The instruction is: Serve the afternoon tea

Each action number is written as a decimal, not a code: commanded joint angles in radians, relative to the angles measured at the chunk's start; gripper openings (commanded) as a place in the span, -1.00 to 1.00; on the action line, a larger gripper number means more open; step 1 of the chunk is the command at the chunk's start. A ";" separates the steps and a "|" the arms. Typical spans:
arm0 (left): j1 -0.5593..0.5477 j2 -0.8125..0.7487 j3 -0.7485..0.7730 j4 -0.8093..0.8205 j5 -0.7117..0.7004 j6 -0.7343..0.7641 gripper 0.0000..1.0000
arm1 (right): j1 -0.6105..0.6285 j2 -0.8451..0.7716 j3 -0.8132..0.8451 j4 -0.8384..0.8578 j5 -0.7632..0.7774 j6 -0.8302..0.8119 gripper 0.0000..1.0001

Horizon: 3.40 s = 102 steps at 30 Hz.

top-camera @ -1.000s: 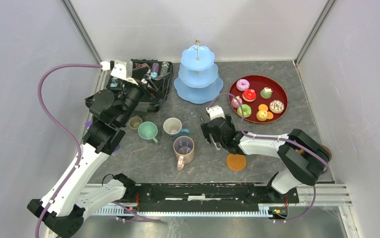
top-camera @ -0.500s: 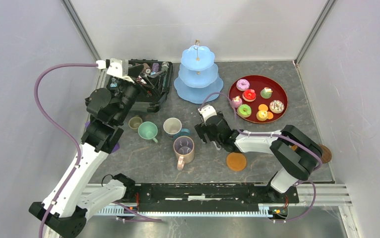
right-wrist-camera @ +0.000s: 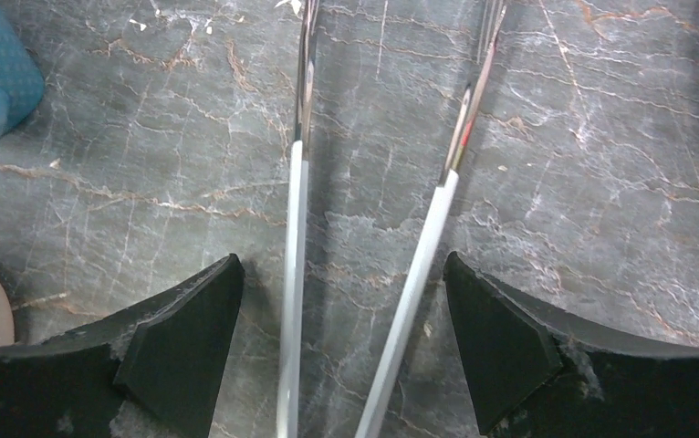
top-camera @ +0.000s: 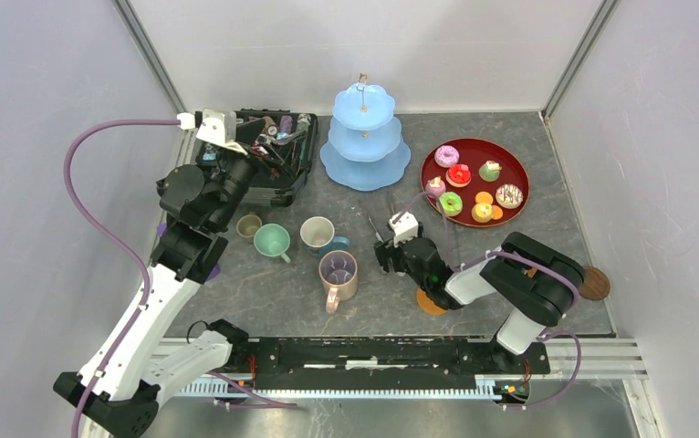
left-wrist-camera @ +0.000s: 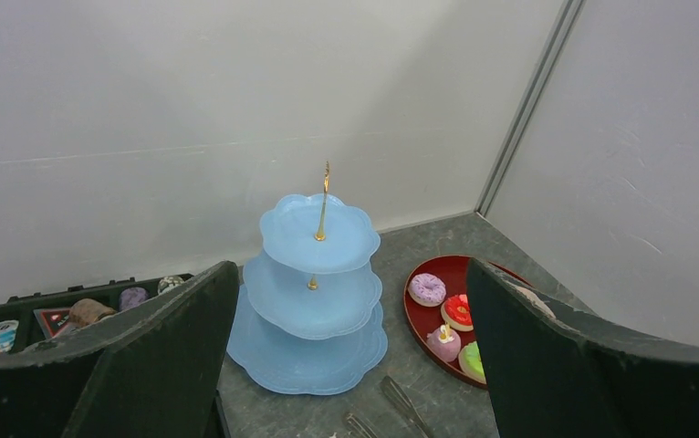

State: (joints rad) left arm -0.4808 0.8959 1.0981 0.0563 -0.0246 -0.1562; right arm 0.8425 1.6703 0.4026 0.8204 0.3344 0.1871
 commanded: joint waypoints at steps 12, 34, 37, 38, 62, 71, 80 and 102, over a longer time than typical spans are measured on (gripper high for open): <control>0.001 -0.004 -0.004 0.039 -0.040 0.048 1.00 | 0.003 0.078 -0.026 0.177 -0.030 -0.158 0.80; 0.001 0.015 -0.017 0.049 -0.079 0.074 1.00 | 0.002 -0.116 0.078 -0.247 -0.051 0.001 0.13; -0.014 0.045 -0.004 0.032 -0.132 0.087 1.00 | 0.001 -0.202 0.089 -0.361 -0.067 0.028 0.08; -0.025 0.055 0.006 0.020 -0.154 0.092 1.00 | -0.005 -0.236 0.093 -0.397 -0.077 0.039 0.07; -0.092 0.022 -0.025 -0.061 -0.193 0.113 0.92 | -0.304 -0.590 0.375 -1.117 -0.187 -0.042 -0.02; -0.120 0.023 -0.040 -0.041 -0.256 0.132 0.94 | -0.532 -0.543 0.475 -1.215 -0.240 -0.042 -0.03; -0.124 0.091 0.126 -0.291 -0.224 0.085 1.00 | -0.629 -0.578 0.480 -1.286 -0.231 -0.066 -0.01; -0.125 -0.038 -0.109 -0.213 -0.258 0.147 1.00 | -0.658 -0.570 0.422 -1.247 -0.324 -0.096 0.11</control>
State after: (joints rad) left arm -0.6025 0.8806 0.9932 -0.2005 -0.2806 -0.0582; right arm 0.1875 1.1133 0.8352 -0.4816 0.0330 0.1043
